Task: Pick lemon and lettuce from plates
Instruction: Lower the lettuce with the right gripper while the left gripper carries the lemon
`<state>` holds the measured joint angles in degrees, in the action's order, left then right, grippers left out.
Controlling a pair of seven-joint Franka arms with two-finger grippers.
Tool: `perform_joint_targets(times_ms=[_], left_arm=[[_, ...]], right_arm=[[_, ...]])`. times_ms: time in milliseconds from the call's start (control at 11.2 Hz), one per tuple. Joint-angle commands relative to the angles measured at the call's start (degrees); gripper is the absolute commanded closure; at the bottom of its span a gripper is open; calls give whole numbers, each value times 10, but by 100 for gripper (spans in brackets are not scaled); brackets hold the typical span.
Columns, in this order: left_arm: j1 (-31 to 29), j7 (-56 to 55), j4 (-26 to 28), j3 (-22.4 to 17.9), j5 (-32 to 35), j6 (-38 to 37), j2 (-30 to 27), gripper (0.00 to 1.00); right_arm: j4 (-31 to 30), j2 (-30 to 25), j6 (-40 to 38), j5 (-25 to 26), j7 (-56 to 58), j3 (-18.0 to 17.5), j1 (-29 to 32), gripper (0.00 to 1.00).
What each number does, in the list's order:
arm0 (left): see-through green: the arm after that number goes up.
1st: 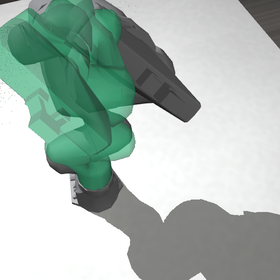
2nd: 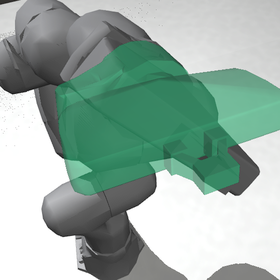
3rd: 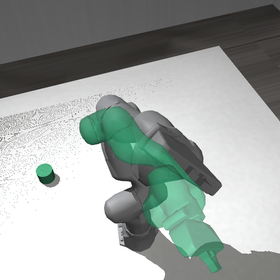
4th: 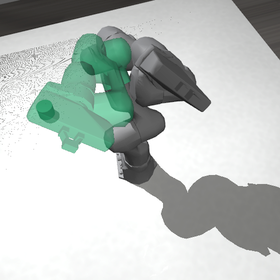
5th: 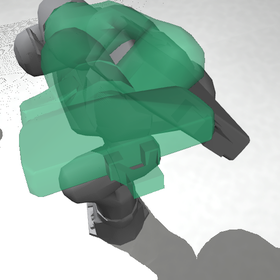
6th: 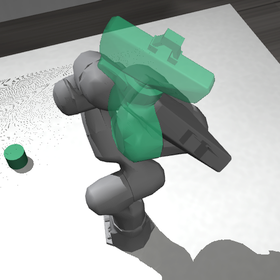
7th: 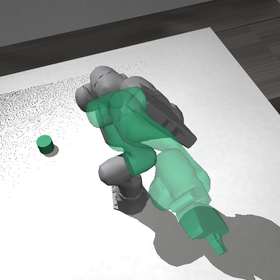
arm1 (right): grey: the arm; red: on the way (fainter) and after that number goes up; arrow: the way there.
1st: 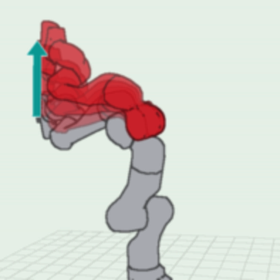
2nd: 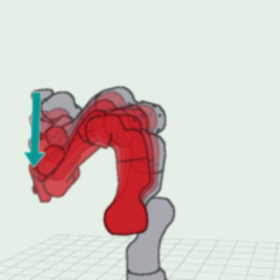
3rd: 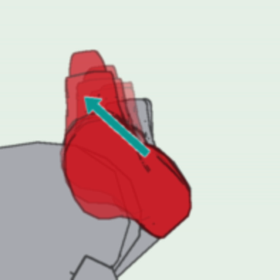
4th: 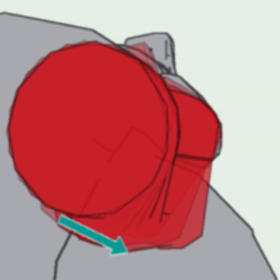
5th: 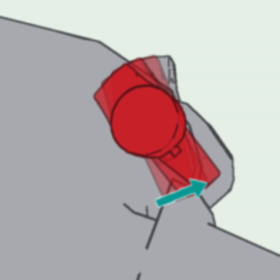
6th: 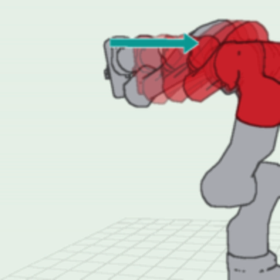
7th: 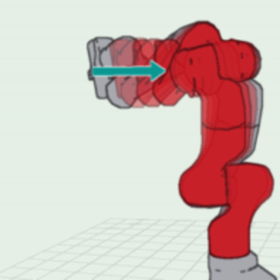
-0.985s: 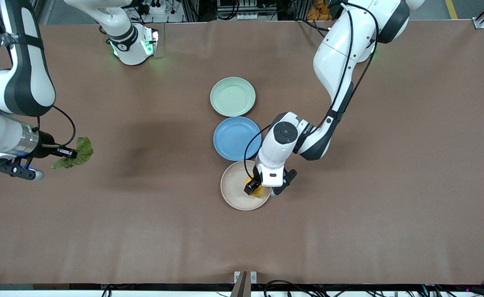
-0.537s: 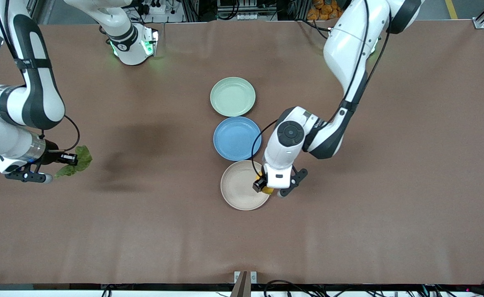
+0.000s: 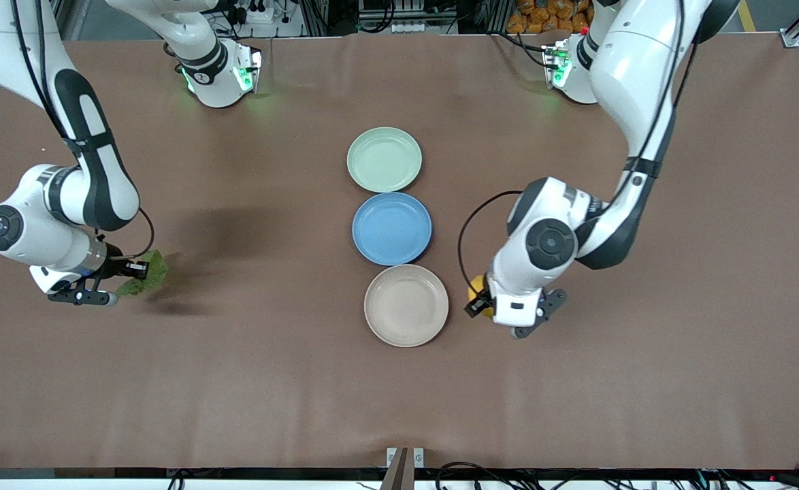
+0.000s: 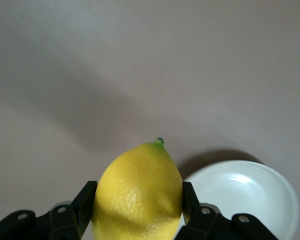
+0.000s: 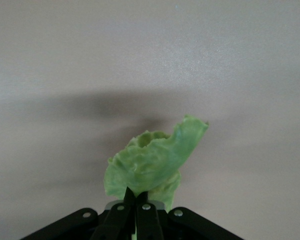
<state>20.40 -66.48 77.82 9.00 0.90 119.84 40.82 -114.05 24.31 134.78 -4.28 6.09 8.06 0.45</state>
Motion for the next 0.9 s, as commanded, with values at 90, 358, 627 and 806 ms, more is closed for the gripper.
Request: perform_joint_targets(times_ms=[90, 358, 627, 806], left_arm=[[-73, 160, 68, 12, 5, -71, -51, 100], [-116, 305, 114, 10, 18, -69, -72, 100], [-160, 403, 162, 12, 52, -22, -73, 100], [-169, 413, 238, 11, 76, 75, -90, 100]], right_arm=[[1, 34, 43, -3, 9, -2, 3, 57], [1, 21, 33, -9, 1, -3, 1, 0], [13, -35, -46, -9, 1, -3, 1, 0], [20, -77, -102, -9, 1, -4, 2, 0]])
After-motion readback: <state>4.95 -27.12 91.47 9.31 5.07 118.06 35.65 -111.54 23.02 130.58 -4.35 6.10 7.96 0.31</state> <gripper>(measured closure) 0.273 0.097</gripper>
